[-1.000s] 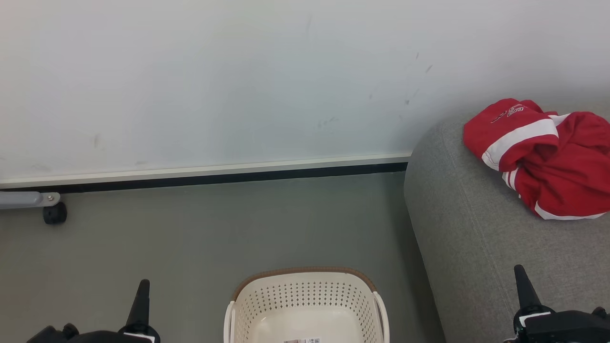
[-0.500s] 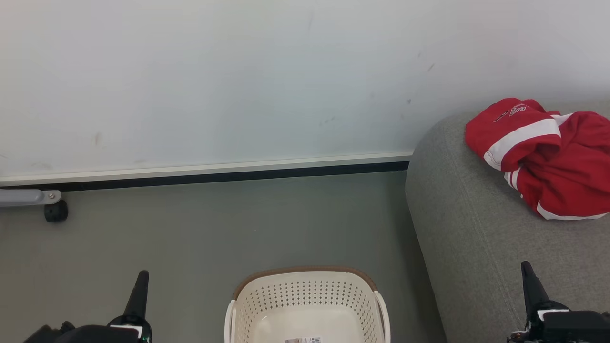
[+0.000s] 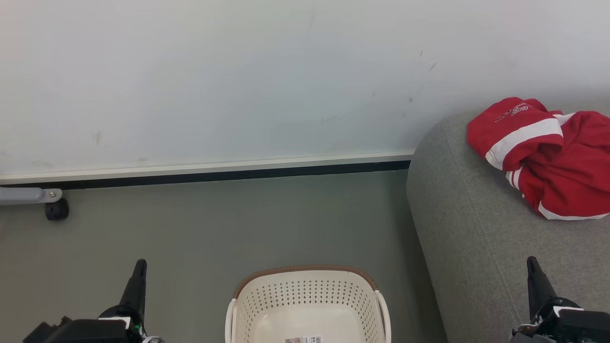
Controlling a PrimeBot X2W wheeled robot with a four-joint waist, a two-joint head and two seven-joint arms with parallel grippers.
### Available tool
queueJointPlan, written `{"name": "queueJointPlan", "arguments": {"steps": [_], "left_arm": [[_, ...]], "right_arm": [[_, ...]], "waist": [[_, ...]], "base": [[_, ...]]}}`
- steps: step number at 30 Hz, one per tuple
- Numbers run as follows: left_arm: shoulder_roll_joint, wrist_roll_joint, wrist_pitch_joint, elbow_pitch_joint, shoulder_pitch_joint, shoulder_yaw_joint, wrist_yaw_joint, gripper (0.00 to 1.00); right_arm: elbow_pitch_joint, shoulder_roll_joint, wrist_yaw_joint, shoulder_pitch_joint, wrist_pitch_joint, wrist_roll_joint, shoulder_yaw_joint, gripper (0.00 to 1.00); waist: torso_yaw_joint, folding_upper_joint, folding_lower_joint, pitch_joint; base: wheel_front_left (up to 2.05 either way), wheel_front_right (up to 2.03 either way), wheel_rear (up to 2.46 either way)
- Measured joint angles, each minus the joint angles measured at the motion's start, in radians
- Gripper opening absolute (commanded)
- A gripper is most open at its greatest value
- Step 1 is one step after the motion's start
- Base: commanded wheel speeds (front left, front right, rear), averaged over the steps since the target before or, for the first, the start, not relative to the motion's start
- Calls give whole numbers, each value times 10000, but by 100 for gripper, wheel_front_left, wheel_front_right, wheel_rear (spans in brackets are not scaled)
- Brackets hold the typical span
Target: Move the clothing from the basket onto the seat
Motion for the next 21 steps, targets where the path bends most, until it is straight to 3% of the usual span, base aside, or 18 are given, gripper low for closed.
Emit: {"name": "queueJointPlan", "arguments": {"steps": [21], "left_arm": [[-4, -38, 0, 15, 0, 6, 0, 0]], "right_arm": [[6, 12, 23, 0, 0, 0, -4, 0]], "waist": [[0, 0, 0, 0]], "base": [[0, 0, 0]]}}
